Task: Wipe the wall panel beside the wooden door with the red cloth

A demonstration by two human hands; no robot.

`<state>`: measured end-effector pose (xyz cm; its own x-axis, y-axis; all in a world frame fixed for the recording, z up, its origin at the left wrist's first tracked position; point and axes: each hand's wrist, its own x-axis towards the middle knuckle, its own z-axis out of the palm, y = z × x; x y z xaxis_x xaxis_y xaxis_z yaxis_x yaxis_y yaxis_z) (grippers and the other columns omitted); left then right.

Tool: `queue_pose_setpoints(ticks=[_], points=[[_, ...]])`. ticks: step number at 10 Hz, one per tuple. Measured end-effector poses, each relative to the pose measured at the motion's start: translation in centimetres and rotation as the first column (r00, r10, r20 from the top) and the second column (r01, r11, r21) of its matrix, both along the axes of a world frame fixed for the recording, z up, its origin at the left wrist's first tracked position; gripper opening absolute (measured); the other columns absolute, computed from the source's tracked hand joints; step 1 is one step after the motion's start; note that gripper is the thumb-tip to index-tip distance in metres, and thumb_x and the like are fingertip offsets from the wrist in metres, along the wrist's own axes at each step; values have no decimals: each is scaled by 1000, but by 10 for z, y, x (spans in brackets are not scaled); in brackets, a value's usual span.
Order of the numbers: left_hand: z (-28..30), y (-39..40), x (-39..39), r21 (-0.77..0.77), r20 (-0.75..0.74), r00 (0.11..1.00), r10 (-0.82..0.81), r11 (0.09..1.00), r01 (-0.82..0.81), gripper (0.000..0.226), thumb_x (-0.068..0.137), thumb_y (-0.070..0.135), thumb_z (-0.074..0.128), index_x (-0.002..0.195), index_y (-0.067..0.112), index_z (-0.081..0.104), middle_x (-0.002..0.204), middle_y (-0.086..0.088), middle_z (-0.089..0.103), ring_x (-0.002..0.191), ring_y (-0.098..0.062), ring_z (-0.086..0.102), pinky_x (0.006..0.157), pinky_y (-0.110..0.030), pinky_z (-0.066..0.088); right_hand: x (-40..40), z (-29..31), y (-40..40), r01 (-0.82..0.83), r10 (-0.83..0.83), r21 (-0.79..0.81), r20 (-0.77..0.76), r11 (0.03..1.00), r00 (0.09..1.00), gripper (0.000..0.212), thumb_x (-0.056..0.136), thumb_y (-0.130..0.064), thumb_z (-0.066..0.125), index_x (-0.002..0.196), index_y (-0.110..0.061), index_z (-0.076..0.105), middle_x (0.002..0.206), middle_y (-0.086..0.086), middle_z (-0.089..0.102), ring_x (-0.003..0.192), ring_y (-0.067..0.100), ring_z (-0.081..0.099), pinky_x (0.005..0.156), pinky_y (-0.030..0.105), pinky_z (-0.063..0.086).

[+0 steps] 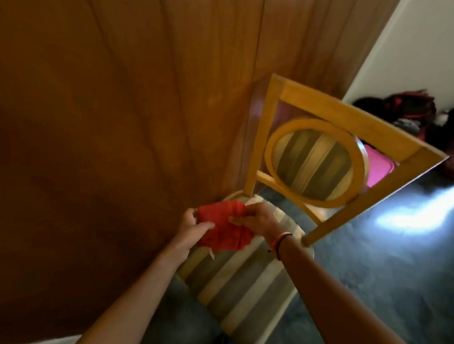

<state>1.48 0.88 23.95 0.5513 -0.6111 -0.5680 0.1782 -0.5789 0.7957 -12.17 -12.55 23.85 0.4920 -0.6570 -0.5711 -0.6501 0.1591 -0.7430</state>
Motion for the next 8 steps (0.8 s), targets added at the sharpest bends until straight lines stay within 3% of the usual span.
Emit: queue_pose_setpoints(ticks=[1,2,3,4,5,6,7,8], points=[[-74,-4,-22,124,-98,994,50,992,-38,52,84,2,72,131,4,50,129,-17,61,113,-31,62,101,-47,52,-24,-82,3,17,-2,126,-111,992,994,45,87,-27,81,126,-7,69,128,17,71,114,31,70,93,38,60],[-142,-5,-39,217,-154,986,64,976,-30,29,84,1,70,105,17,59,112,-11,65,97,-24,63,79,-36,56,-44,-158,5,65,-24,223,-184,973,983,43,90,-17,78,127,3,69,124,22,72,117,40,69,104,52,57],[-199,-2,-54,304,-191,977,99,952,-37,30,87,2,65,107,21,53,102,-5,63,87,-18,62,67,-28,51,-61,-212,12,92,-31,247,-240,965,970,28,92,-5,72,117,8,71,99,17,68,94,36,70,95,52,58],[-240,0,-64,382,-195,975,103,924,-22,26,89,9,62,99,28,50,82,10,56,73,-6,55,56,-22,44,-72,-251,18,84,-13,280,-245,956,969,20,92,8,63,110,4,69,94,14,64,87,31,64,86,47,55],[-262,7,-71,413,-227,967,116,911,-12,26,86,6,62,90,31,58,78,14,58,76,-11,59,74,-32,55,-74,-267,24,71,3,290,-249,954,969,29,89,15,56,107,-5,67,93,14,63,89,31,61,81,42,51],[-263,14,-71,366,-310,941,138,930,-15,24,87,3,62,93,26,65,85,15,63,85,-11,62,95,-40,53,-76,-270,26,99,-26,281,-250,955,968,39,88,20,51,118,2,68,96,17,65,94,32,60,82,43,48],[-243,17,-62,303,-377,924,68,951,54,31,89,-1,58,94,29,63,109,6,63,94,-7,57,96,-35,47,-71,-259,19,58,30,304,-275,951,961,50,90,17,55,139,9,55,113,20,63,103,31,58,89,40,47],[-210,15,-43,225,-305,952,-1,972,73,55,92,2,55,144,17,43,149,-7,47,129,-14,48,105,-30,39,-51,-220,14,-52,120,255,-259,966,958,54,98,2,59,150,4,45,146,26,55,129,38,56,108,46,46]])
